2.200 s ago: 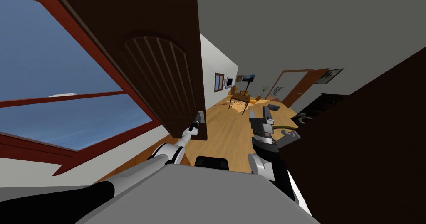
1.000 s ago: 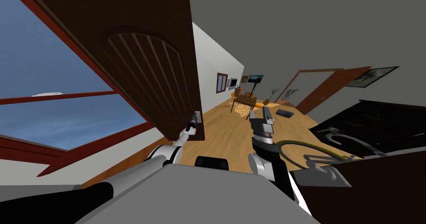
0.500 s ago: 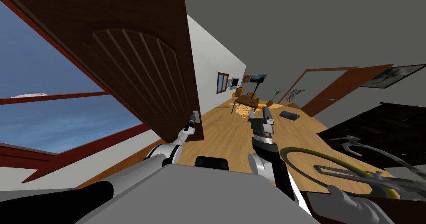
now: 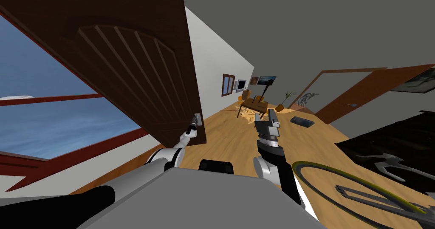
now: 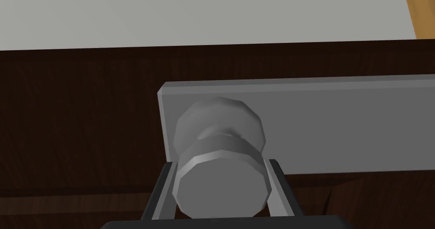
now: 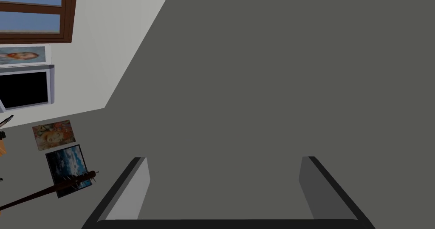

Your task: Push the door open

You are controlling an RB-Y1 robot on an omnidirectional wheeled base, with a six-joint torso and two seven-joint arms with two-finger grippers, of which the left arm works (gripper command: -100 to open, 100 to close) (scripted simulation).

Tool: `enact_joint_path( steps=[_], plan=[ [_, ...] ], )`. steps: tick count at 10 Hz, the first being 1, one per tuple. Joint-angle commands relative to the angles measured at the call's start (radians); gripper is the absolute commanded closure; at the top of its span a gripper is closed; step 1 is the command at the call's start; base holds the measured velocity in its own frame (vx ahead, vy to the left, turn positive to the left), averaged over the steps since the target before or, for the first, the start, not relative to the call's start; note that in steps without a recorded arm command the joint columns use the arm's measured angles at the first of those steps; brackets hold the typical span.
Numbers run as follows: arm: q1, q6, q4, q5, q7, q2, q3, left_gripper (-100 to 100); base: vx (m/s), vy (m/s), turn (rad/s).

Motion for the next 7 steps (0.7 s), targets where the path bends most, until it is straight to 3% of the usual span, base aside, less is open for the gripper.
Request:
enact_joint_path(
  steps=[1, 2, 3, 7],
  plan=[
    [-0.009, -0.011, 0.014, 0.005, -0.001, 0.009, 0.012, 100, 0.182, -0.109, 0.063],
    [-0.015, -0.014, 0.035, 0.004, 0.003, 0.012, 0.007, 100, 0.082, -0.039, 0.045],
    [-0.016, -0.022, 0.041, 0.011, -0.001, 0.024, 0.024, 100, 0.13, -0.033, 0.048],
    [-0.012, -0.024, 0.044, 0.02, -0.009, 0.034, 0.044, 100, 0.146, -0.047, 0.037]
  ],
)
